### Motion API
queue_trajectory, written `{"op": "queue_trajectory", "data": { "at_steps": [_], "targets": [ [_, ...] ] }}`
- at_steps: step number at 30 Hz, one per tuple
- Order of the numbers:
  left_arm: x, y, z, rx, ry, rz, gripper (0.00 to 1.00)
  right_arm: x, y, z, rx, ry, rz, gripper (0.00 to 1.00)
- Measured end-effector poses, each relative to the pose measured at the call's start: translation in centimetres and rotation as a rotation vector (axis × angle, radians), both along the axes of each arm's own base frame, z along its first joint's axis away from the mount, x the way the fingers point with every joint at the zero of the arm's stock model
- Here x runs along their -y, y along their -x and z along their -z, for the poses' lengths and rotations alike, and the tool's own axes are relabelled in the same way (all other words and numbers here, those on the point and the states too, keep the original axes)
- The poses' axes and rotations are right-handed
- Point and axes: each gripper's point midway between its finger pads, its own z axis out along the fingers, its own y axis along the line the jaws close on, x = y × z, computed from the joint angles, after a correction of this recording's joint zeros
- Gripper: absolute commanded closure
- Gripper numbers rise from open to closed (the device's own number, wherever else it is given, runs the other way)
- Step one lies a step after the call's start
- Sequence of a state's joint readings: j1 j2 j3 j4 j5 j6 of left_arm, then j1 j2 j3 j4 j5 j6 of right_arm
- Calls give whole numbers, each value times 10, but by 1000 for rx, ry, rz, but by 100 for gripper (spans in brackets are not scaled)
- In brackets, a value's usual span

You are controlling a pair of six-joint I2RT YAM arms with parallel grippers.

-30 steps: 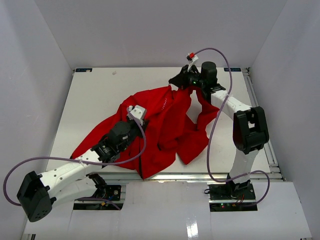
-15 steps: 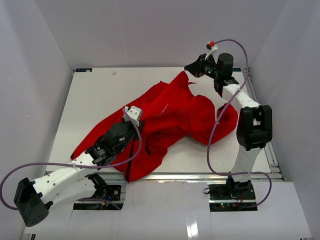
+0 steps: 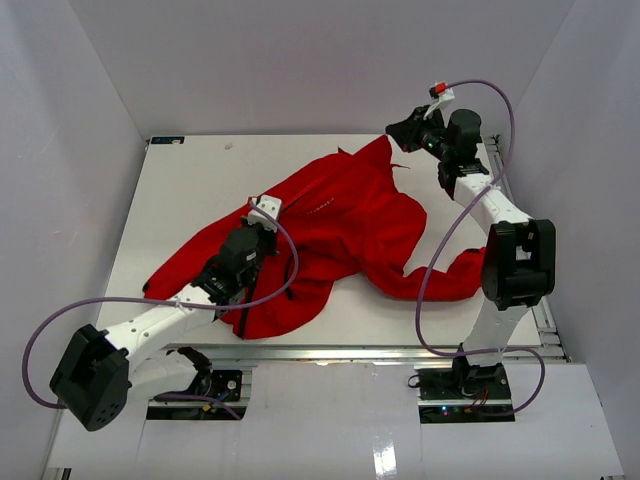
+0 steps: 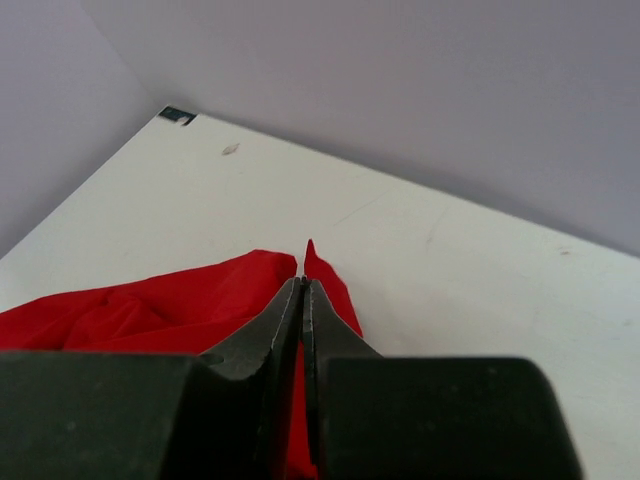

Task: Zip up the jacket

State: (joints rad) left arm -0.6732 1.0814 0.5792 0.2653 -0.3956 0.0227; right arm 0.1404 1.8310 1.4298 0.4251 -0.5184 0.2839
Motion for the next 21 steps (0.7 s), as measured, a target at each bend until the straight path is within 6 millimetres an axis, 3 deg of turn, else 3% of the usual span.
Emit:
{"op": "queue_trajectory", "data": {
  "at_steps": [2,8,12,18,21],
  "targets": [
    [4,-9,1,18,-21,13,71,14,-9,-7,45,17,54,92],
    [29,-16,34,-57,-48,120,67,60,-42,-13,98,40,167,92],
    [46,-4,46,-72,3,211,67,66,-62,3,103,37,183,92],
    [66,12,84,-170,11,302,68,65,-90,49,39,40,182,92],
    [78,23,96,-198,3,337,68,60,-101,56,31,32,168,91]
  ]
}}
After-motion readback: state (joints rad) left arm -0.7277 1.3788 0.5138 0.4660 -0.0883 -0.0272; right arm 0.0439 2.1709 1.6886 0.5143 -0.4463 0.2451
